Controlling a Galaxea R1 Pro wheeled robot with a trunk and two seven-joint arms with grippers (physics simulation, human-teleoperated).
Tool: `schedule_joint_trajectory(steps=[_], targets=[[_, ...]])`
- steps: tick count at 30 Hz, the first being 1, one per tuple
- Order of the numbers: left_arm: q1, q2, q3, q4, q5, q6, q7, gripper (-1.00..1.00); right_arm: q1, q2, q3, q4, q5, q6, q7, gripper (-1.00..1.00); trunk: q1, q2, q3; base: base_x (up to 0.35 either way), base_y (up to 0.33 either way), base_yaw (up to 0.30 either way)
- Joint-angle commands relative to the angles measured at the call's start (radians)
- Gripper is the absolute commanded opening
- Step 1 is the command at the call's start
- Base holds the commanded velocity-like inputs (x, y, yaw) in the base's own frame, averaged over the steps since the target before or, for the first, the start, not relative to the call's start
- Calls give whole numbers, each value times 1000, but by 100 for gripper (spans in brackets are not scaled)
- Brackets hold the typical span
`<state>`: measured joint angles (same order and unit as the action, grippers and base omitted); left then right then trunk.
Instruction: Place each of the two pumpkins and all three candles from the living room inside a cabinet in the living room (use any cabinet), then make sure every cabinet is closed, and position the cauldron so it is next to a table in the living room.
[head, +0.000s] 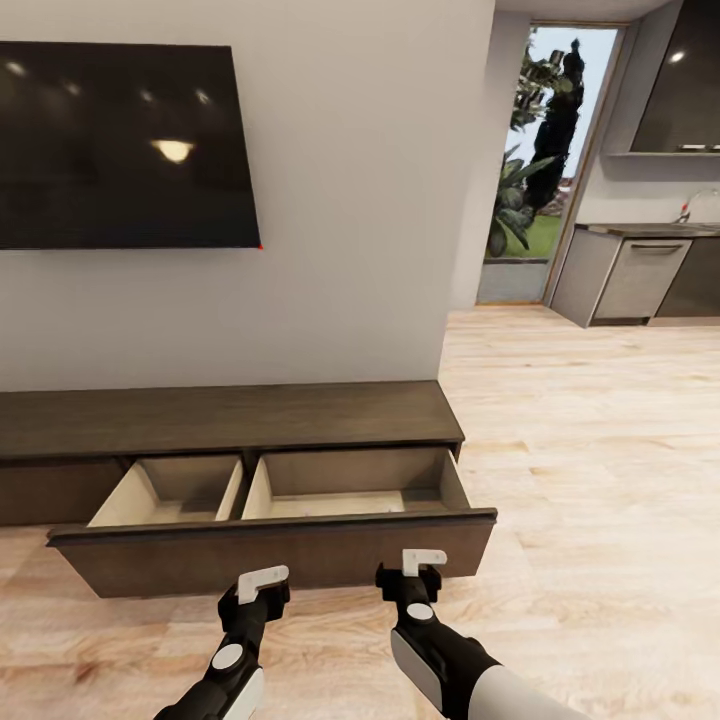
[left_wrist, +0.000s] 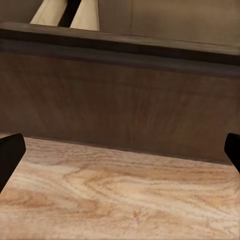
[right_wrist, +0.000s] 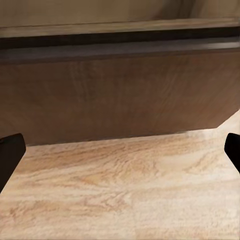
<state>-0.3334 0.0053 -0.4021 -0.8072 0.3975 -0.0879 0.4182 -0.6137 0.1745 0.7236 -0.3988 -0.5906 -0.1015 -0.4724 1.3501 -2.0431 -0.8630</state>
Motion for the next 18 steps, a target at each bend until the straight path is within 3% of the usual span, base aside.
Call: schedule_joint_trajectory(steps=[1, 18], targets=[[-1, 1, -5, 0, 11, -7, 6, 100, -1, 0, 9, 1, -11, -7, -5, 100, 0, 0, -1, 4, 0, 0], [-1, 1, -33, 1, 12, -7, 6, 100, -1, 0, 11, 2, -11, -7, -5, 100, 57, -105, -48, 0, 0, 0]])
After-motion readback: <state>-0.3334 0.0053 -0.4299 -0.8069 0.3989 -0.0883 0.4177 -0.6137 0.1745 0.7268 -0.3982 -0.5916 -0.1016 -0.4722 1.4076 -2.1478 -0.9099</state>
